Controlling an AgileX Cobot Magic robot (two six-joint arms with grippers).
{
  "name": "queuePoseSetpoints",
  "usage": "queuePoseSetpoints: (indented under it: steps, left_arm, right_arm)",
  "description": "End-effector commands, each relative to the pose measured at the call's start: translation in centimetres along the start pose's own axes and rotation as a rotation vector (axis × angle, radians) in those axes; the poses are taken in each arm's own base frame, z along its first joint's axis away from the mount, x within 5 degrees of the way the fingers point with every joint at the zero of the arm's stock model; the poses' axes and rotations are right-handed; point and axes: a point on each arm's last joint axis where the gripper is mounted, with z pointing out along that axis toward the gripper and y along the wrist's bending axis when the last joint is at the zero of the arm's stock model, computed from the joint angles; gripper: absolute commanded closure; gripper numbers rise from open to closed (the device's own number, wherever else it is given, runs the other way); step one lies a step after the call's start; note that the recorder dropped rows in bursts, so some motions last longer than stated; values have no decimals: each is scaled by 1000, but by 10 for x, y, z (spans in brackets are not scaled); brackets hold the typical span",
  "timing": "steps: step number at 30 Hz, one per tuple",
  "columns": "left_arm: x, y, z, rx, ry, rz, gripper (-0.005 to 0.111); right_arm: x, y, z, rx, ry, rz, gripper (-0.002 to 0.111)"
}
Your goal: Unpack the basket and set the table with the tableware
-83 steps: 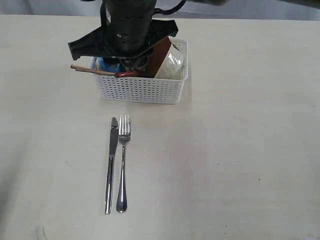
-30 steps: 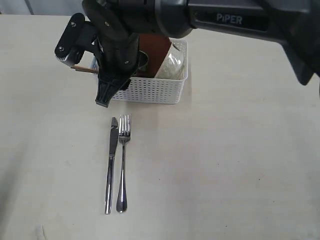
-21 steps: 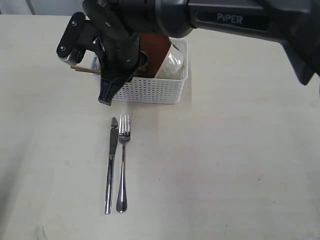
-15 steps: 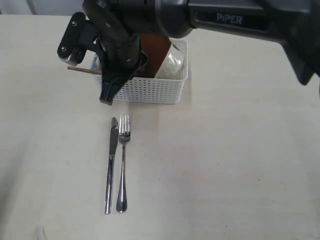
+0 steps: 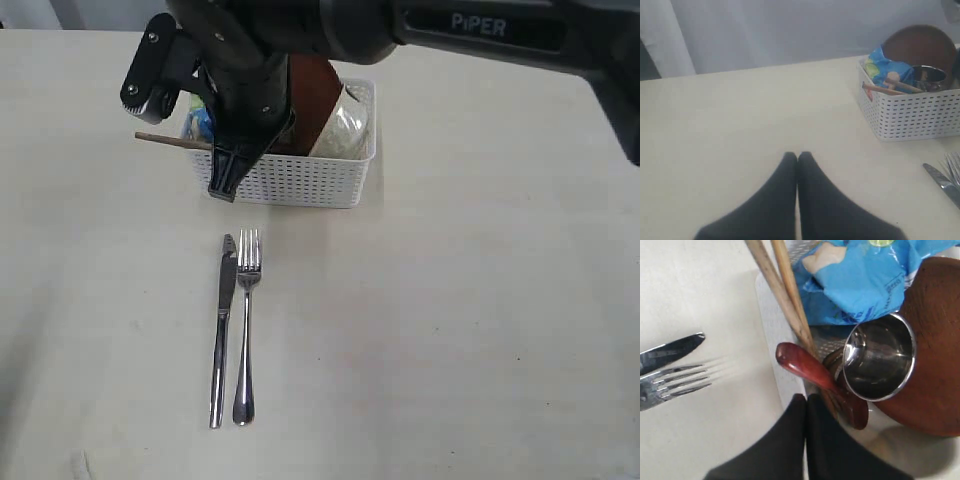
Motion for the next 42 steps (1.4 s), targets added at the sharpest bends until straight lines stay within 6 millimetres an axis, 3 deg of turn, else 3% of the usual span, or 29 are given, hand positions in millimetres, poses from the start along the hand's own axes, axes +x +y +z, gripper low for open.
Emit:
queuePoseSetpoints:
  steps: [1, 3, 6, 19, 27, 37, 42]
  left_arm:
    - [0, 0, 0, -3, -9, -3, 106]
    - [0, 0, 0, -3, -9, -3, 106]
    - [0, 0, 0, -3, -9, -3, 106]
    - [0, 0, 0, -3, -9, -3, 106]
    - [0, 0, 0, -3, -9, -3, 106]
    - [0, 0, 0, -3, -9, -3, 106]
    - [0, 0, 0, -3, -9, -3, 106]
  right_arm:
    - [0, 1, -20, -70, -44, 24, 86]
    - [-1, 2, -19, -79, -45, 24, 65]
    - [-1, 4, -14, -87, -38, 24, 55]
    - [-10, 9, 4, -40, -66, 22, 55]
    - [-13, 8, 5, -30, -100, 32, 74]
    - [-13, 8, 5, -30, -103, 45, 74]
    - [-12, 11, 14, -39, -81, 43, 74]
